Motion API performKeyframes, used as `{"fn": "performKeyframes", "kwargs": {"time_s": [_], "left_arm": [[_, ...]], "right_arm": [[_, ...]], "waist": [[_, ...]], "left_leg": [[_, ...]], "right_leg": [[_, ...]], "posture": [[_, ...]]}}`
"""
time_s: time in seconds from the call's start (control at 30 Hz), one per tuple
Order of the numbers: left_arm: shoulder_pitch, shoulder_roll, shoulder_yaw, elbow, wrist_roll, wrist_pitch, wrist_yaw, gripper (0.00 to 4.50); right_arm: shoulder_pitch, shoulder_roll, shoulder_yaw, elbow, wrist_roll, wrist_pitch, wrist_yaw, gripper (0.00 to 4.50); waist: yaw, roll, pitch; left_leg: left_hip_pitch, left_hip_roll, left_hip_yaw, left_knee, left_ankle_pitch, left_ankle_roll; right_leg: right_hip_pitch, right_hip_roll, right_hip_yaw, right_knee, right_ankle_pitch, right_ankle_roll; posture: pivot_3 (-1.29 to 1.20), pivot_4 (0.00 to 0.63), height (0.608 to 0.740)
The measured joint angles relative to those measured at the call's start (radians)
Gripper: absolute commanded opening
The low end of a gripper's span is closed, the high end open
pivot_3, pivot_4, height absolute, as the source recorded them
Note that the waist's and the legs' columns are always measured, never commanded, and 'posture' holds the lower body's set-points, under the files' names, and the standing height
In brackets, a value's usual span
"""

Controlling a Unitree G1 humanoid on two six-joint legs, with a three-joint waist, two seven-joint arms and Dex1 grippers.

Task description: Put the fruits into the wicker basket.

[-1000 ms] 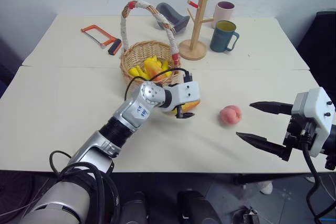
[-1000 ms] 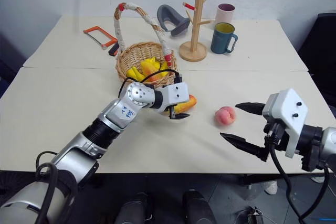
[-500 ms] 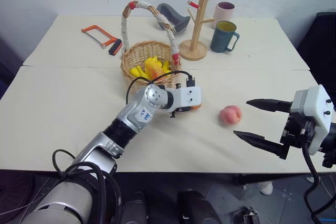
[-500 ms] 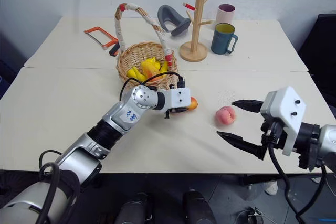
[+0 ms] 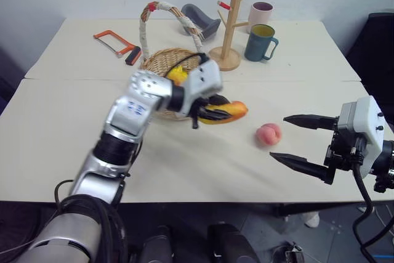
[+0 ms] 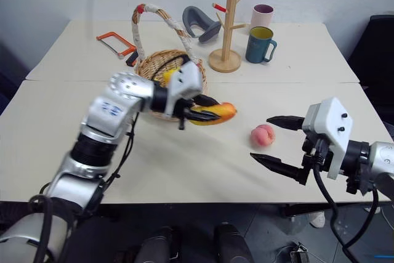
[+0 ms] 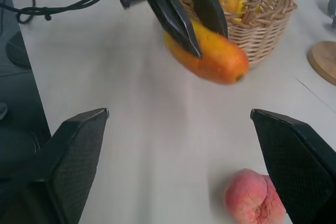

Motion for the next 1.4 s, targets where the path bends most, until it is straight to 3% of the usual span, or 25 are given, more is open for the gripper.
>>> {"fn": "performKeyframes", "kwargs": {"time_s": [0.13, 0.27, 0.4, 0.57, 0.73, 0.87, 1.17, 1.3, 1.4], "left_arm": [[0.055, 0.167, 0.068, 0.016, -0.120, 0.018, -0.183, 1.32], [0.040, 0.237, 0.155, 0.067, -0.180, 0.073, -0.175, 1.32], [-0.051, 0.278, 0.220, 0.234, -0.157, 0.106, -0.048, 1.32], [-0.204, 0.172, 0.247, 0.416, -0.072, 0.172, 0.266, 1.32], [-0.209, 0.050, 0.230, 0.497, -0.028, 0.137, 0.420, 2.78], [-0.209, 0.041, 0.224, 0.506, -0.020, 0.101, 0.432, 3.97], [-0.074, 0.277, 0.328, 0.252, -0.246, 0.178, 0.098, 3.97], [0.048, 0.414, 0.349, 0.092, -0.350, 0.185, -0.107, 3.97], [0.128, 0.463, 0.347, 0.009, -0.394, 0.182, -0.199, 3.97]], "right_arm": [[-0.026, 0.000, 0.039, 0.021, -0.001, 0.000, 0.010, 4.50], [-0.068, 0.000, 0.075, 0.038, -0.008, -0.003, 0.013, 4.50], [-0.082, 0.000, 0.099, 0.052, -0.012, -0.017, 0.022, 4.50], [-0.151, 0.008, 0.172, 0.083, -0.043, -0.046, 0.019, 4.50], [-0.168, 0.019, 0.210, 0.100, -0.064, -0.063, 0.009, 4.50], [-0.160, 0.023, 0.213, 0.101, -0.081, -0.065, -0.005, 4.50], [0.037, 0.111, 0.131, 0.082, -0.132, -0.059, -0.130, 4.50], [0.061, 0.179, 0.109, 0.082, -0.129, -0.023, -0.226, 4.50], [0.049, 0.226, 0.122, 0.089, -0.125, -0.011, -0.275, 4.50]], "waist": [[-0.001, 0.000, 0.000], [0.012, 0.000, 0.000], [0.012, -0.001, 0.000], [0.012, -0.001, 0.001], [0.010, -0.001, 0.001], [0.004, -0.001, 0.001], [0.008, -0.001, 0.001], [0.007, -0.001, 0.001], [0.006, -0.001, 0.001]], "left_leg": [[-0.001, 0.000, -0.001, 0.000, 0.000, 0.000], [-0.002, -0.001, -0.002, 0.003, -0.001, 0.004], [-0.003, -0.002, -0.002, 0.004, -0.004, 0.010], [-0.004, -0.002, -0.002, 0.007, -0.006, 0.011], [-0.005, -0.001, 0.000, 0.008, -0.005, 0.009], [-0.005, 0.000, 0.001, 0.007, -0.002, 0.004], [-0.003, 0.000, 0.001, 0.006, -0.001, 0.001], [-0.002, 0.000, 0.001, 0.006, -0.001, 0.001], [-0.002, -0.001, 0.000, 0.006, -0.001, 0.002]], "right_leg": [[0.000, -0.001, -0.001, 0.000, 0.000, -0.001], [0.000, -0.002, -0.002, 0.000, 0.000, -0.001], [0.000, -0.003, -0.002, 0.000, 0.000, 0.000], [0.000, -0.004, -0.002, 0.001, 0.000, 0.001], [-0.002, -0.003, -0.002, 0.002, -0.001, 0.001], [-0.003, -0.002, 0.000, 0.003, -0.001, 0.001], [-0.003, -0.003, -0.001, 0.005, -0.001, 0.000], [-0.001, -0.003, -0.001, 0.006, -0.001, 0.000], [-0.001, -0.003, -0.001, 0.006, -0.002, -0.001]], "posture": [[0.00, 0.150, 0.740], [0.00, 0.150, 0.740], [0.00, 0.150, 0.740], [0.00, 0.150, 0.740], [0.00, 0.150, 0.740], [0.00, 0.150, 0.740], [0.00, 0.150, 0.740], [0.00, 0.150, 0.740], [0.00, 0.150, 0.740]]}}
